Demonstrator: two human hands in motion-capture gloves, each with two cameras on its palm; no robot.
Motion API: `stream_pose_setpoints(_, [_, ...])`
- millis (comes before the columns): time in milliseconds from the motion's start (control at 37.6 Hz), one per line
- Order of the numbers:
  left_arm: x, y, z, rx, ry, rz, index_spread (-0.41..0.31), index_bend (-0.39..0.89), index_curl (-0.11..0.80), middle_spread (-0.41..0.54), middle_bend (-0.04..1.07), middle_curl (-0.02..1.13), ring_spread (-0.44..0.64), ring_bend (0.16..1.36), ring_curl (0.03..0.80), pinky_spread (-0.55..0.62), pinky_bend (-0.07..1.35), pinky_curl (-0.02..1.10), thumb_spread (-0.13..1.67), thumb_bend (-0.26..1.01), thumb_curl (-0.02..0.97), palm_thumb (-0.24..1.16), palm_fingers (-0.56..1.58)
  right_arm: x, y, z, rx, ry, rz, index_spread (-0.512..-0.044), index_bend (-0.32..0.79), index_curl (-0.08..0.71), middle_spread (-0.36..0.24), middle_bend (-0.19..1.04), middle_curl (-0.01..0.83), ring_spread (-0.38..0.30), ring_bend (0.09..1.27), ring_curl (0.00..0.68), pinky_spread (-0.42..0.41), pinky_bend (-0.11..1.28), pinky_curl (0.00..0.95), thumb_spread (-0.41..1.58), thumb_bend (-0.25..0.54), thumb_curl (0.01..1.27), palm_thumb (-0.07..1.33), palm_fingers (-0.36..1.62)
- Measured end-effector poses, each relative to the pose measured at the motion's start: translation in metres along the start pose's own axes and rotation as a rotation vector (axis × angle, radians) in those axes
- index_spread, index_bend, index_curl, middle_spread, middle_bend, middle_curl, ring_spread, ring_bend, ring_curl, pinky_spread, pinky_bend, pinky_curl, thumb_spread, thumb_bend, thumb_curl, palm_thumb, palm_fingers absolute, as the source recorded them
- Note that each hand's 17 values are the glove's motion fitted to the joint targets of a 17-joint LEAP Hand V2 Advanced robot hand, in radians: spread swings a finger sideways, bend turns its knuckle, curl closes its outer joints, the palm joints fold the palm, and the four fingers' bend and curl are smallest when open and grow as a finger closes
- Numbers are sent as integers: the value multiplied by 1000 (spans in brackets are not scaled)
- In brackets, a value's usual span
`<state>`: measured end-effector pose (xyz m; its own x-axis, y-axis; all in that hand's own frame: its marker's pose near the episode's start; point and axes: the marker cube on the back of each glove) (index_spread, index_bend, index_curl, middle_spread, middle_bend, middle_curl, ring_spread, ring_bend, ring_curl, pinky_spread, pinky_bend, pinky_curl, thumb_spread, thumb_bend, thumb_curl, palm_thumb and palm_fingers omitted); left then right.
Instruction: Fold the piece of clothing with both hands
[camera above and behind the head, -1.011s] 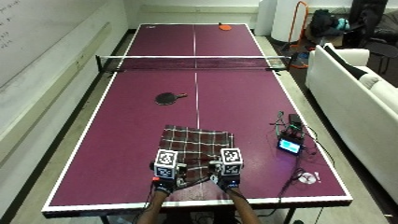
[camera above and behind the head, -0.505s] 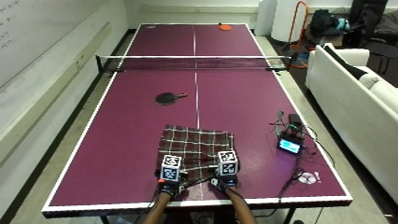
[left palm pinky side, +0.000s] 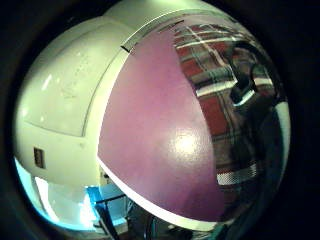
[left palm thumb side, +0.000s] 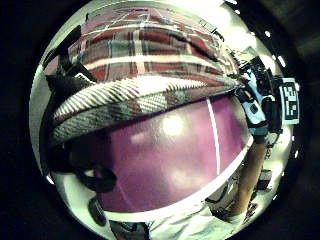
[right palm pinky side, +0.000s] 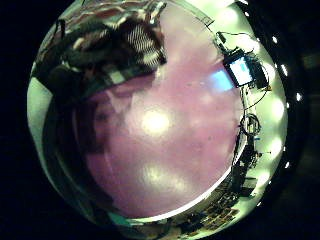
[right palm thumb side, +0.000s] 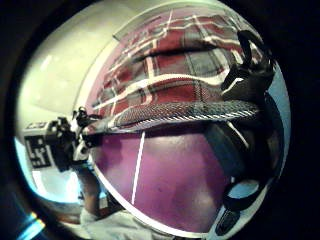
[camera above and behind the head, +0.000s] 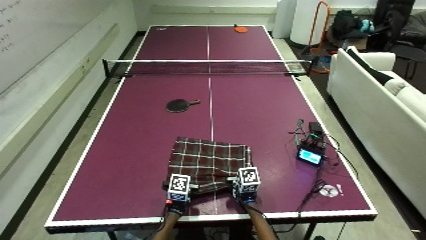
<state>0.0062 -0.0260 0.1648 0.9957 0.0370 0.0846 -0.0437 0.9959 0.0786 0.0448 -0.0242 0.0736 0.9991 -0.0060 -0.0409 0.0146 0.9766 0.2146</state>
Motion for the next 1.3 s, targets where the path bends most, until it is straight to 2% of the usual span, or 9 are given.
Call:
stream_pose_setpoints(106, [-6, 10, -21, 51, 31, 36, -265, 244, 347, -251, 287, 369, -257, 631, 325, -134, 350, 343, 1253, 198, 288, 455, 1135, 4, 7, 42, -79, -63, -66, -340, 318, 380, -210, 311, 384, -145, 376, 301, 81, 197, 281, 1299, 99, 250, 663, 1107])
stream_pose_setpoints(293, [-20, 23, -83, 6, 54, 100, -309, 174, 364, -330, 411, 445, -357, 735, 388, -276, 308, 366, 1278, 216, 291, 546, 1319, 0, 17, -27, -160, -154, -153, -327, 168, 386, -240, 495, 464, -233, 612, 410, -57, 161, 306, 1296, 108, 250, 732, 1320])
stream_pose_setpoints(638, [-10, -95, -156, -184, -96, 121, -336, 193, 421, -363, 491, 508, -391, 771, 434, -363, 421, 431, 1339, 210, 272, 608, 1344, 3, -80, -71, -468, -123, 30, -320, 150, 383, -236, 592, 522, -234, 818, 507, -250, 332, 363, 1303, 99, 236, 802, 1347])
stream_pose_setpoints(825, [12, -115, -124, -335, -131, 165, -344, 205, 453, -369, 514, 529, -392, 789, 447, -376, 434, 449, 1382, 213, 260, 633, 1334, 11, -94, -24, -650, -19, 92, -320, 176, 397, -230, 628, 542, -230, 845, 524, -284, 368, 385, 1316, 85, 225, 814, 1331])
stream_pose_setpoints(931, [10, -122, -114, -196, -152, 148, -347, 214, 471, -371, 529, 540, -390, 803, 455, -365, 408, 449, 1402, 216, 256, 649, 1316, 17, -97, -22, -442, -14, 117, -321, 185, 409, -228, 640, 548, -229, 848, 528, -293, 374, 390, 1321, 76, 220, 819, 1325])
stream_pose_setpoints(1037, [3, -124, -112, 82, -240, 144, -305, 94, 443, -359, 536, 547, -379, 819, 459, -318, 353, 443, 1417, 211, 247, 648, 1125, 29, -95, -39, -74, 10, 172, -325, 114, 386, -228, 690, 562, -236, 823, 521, -176, 297, 376, 1319, 64, 217, 821, 1102])
stream_pose_setpoints(1064, [3, -120, -111, 108, -250, 150, -217, -131, 370, -326, 464, 524, -342, 806, 454, -227, 370, 450, 1365, 141, 225, 547, 701, 32, -89, -42, -43, 36, 200, -327, 104, 378, -233, 578, 522, -223, 738, 490, -78, 279, 372, 1312, 65, 223, 833, 828])
stream_pose_setpoints(1090, [5, -114, -109, 119, -247, 161, -195, -98, 369, -312, 498, 570, -334, 836, 497, -203, 403, 486, 1356, 130, 223, 536, 667, 36, -81, -46, -25, 69, 235, -326, 123, 396, -234, 579, 534, -220, 749, 516, -50, 287, 396, 1311, 62, 224, 835, 814])
stream_pose_setpoints(1303, [-8, -34, -75, -118, -278, 203, -59, 47, 259, -170, 268, 462, -176, 789, 428, -12, 522, 472, 1237, -44, 170, 236, 440, 68, 1, -39, -200, 134, 468, -322, 68, 333, -221, 421, 470, -190, 640, 455, 142, 328, 379, 1208, -12, 251, 786, 663])
